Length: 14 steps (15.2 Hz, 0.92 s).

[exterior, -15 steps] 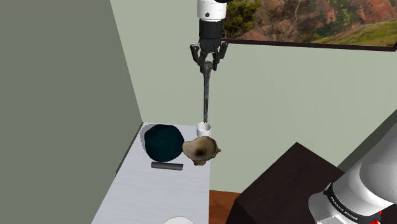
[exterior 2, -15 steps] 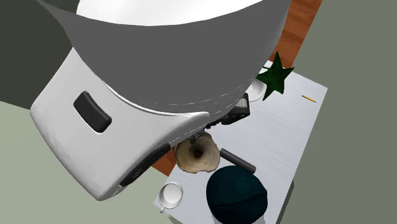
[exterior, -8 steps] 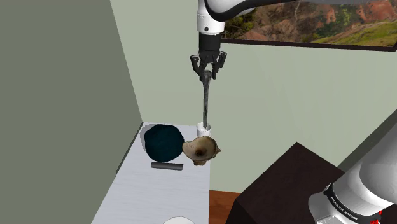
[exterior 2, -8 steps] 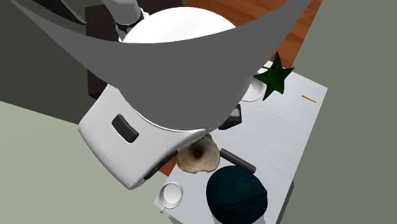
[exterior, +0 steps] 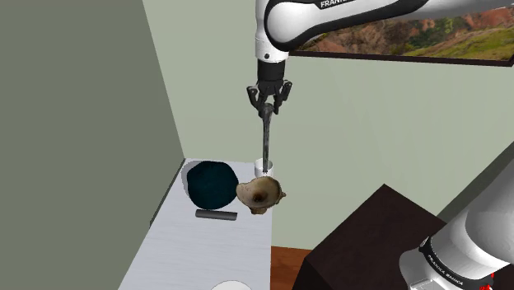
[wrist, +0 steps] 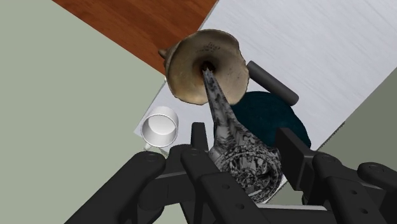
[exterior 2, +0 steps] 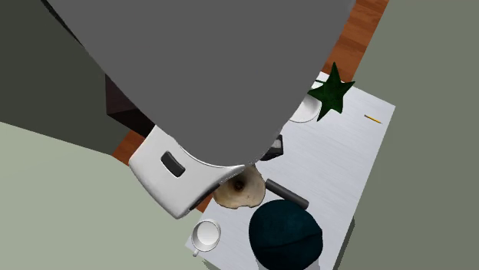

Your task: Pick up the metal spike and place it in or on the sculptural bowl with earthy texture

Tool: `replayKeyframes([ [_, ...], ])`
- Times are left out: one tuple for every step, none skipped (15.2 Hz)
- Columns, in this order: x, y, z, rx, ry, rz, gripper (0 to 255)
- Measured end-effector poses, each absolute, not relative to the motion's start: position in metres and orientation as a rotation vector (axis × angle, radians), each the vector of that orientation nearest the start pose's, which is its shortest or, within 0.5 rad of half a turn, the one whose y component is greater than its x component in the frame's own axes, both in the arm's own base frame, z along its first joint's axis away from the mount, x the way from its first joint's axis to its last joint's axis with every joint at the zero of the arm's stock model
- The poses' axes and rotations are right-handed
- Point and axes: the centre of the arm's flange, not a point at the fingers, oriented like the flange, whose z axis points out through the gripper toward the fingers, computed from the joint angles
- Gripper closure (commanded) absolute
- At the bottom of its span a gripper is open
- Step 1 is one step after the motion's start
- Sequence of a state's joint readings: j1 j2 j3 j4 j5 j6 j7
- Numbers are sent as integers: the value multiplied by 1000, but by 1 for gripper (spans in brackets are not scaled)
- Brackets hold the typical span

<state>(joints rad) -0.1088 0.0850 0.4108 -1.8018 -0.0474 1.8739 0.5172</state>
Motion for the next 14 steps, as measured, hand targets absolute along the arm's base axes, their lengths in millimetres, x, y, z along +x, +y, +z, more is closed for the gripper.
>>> replayKeyframes([
  [562, 165, 490, -3138, 318, 1, 255],
  [562, 165, 484, -3138, 318, 1, 255],
  [561, 165, 479, -3138, 318, 1, 255],
  [562, 165, 474, -3138, 318, 1, 255],
  [562, 165, 469, -3138, 318, 1, 255],
  [563, 164, 464, -3138, 318, 1, 255],
  [562, 164, 458, -3138, 318, 1, 255],
  [562, 164, 452, -3138, 318, 1, 255],
  [562, 165, 448, -3138, 318, 1, 255],
  [562, 165, 444, -3138, 318, 1, 255],
  [561, 165, 438, -3138, 318, 1, 255],
  [561, 164, 432, -3138, 318, 1, 255],
  [562, 165, 427, -3138, 318, 0, 255],
  [562, 164, 422, -3138, 318, 1, 255],
])
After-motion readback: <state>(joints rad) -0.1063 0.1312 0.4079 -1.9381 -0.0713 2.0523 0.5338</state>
